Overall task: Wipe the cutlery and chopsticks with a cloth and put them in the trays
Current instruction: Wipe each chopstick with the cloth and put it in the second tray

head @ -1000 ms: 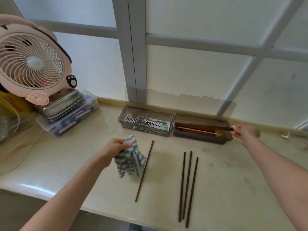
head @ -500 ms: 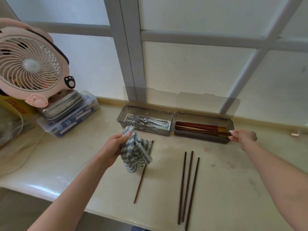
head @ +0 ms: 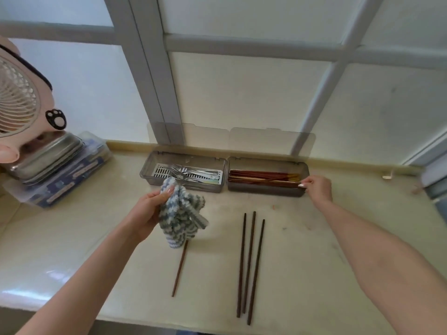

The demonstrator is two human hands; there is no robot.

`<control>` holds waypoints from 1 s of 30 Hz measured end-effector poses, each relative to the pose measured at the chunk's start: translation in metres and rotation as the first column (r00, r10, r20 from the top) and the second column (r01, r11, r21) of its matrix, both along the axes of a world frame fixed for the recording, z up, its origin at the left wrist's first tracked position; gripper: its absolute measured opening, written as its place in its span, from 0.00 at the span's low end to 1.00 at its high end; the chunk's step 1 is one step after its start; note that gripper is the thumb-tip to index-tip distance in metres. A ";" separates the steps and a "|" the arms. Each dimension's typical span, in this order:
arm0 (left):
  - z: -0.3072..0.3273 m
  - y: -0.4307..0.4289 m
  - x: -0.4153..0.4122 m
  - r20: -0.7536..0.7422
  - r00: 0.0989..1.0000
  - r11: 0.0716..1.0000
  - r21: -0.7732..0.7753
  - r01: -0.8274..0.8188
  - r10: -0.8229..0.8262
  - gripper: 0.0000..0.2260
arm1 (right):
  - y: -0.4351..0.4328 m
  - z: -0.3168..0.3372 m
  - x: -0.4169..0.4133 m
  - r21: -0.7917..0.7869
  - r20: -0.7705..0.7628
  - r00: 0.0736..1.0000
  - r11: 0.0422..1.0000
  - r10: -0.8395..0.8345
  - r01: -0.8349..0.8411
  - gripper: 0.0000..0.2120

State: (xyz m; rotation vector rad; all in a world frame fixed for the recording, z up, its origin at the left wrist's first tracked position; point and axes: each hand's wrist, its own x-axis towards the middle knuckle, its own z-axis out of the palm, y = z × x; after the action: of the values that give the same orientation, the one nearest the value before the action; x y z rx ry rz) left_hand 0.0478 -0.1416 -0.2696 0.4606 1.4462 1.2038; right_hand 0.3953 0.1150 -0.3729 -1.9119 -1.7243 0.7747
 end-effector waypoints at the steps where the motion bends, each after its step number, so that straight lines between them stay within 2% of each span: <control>1: 0.000 0.003 0.003 0.005 1.000 1.000 0.003 0.009 -0.009 0.10 | -0.003 0.000 0.000 0.021 0.062 0.997 0.998 0.053 -0.054 0.05; 4: 0.002 0.010 0.008 0.014 0.999 0.999 0.019 0.041 -0.041 0.10 | -0.008 0.000 -0.001 0.031 0.159 0.985 0.997 0.066 -0.072 0.03; 7: 0.005 0.014 0.012 0.038 0.997 0.996 0.052 0.069 -0.071 0.10 | -0.011 0.000 -0.001 0.050 0.297 0.953 0.996 0.053 -0.071 0.08; 10: 0.008 0.015 0.015 0.072 0.994 0.993 0.084 0.081 -0.087 0.12 | -0.012 0.000 -0.003 -0.051 0.585 0.777 0.966 0.233 -0.252 0.21; 12: 0.007 0.017 0.016 0.106 0.988 0.989 0.104 0.102 -0.113 0.15 | -0.015 0.001 -0.009 -0.142 0.678 0.677 0.955 0.287 -0.262 0.27; 13: 0.007 0.018 0.017 0.129 0.983 0.987 0.118 0.113 -0.128 0.17 | -0.019 0.002 -0.013 -0.138 0.703 0.659 0.960 0.268 -0.244 0.28; 14: 0.007 0.018 0.018 0.164 0.977 0.985 0.131 0.113 -0.134 0.17 | -0.027 0.004 -0.019 -0.074 0.700 0.680 0.969 0.219 -0.237 0.27; 16: 0.005 0.019 0.020 0.240 0.963 0.985 0.152 0.087 -0.122 0.14 | -0.052 0.010 -0.033 0.134 0.605 0.789 0.963 0.108 -0.234 0.22; 17: 0.004 0.019 0.022 0.275 0.955 0.985 0.156 0.070 -0.111 0.14 | -0.070 0.012 -0.042 0.195 0.520 0.848 0.953 0.099 -0.231 0.18; 18: 0.003 0.018 0.023 0.300 0.949 0.986 0.156 0.055 -0.100 0.14 | -0.088 0.013 -0.050 0.193 0.439 0.889 0.953 0.129 -0.233 0.13; 20: -0.002 0.015 0.023 0.338 0.939 0.990 0.141 0.019 -0.066 0.15 | -0.122 0.008 -0.069 -0.010 0.383 0.895 0.970 0.228 -0.243 0.09; 22: -0.007 0.013 0.022 0.372 0.928 0.994 0.110 -0.025 -0.018 0.18 | -0.150 -0.004 -0.085 -0.250 0.387 0.859 0.935 0.334 -0.251 0.09; 23: -0.010 0.011 0.022 0.381 0.925 0.995 0.094 -0.042 0.003 0.19 | -0.161 -0.010 -0.092 -0.308 0.381 0.857 0.922 0.347 -0.236 0.10; 26: -0.016 0.008 0.019 0.409 0.911 0.996 0.051 -0.079 0.051 0.17 | -0.179 -0.020 -0.108 -0.327 0.394 0.876 0.933 0.277 -0.148 0.15; 30: -0.019 0.004 0.008 0.424 0.903 0.993 0.053 -0.108 0.076 0.14 | -0.181 -0.023 -0.119 -0.357 0.374 0.906 0.932 0.200 -0.059 0.07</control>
State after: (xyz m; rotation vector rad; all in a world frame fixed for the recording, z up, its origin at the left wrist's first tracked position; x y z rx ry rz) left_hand 0.0557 -0.1380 -0.2890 0.1649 1.0609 1.3415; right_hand 0.2760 -0.0661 -0.3962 -2.3382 -2.0967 0.8081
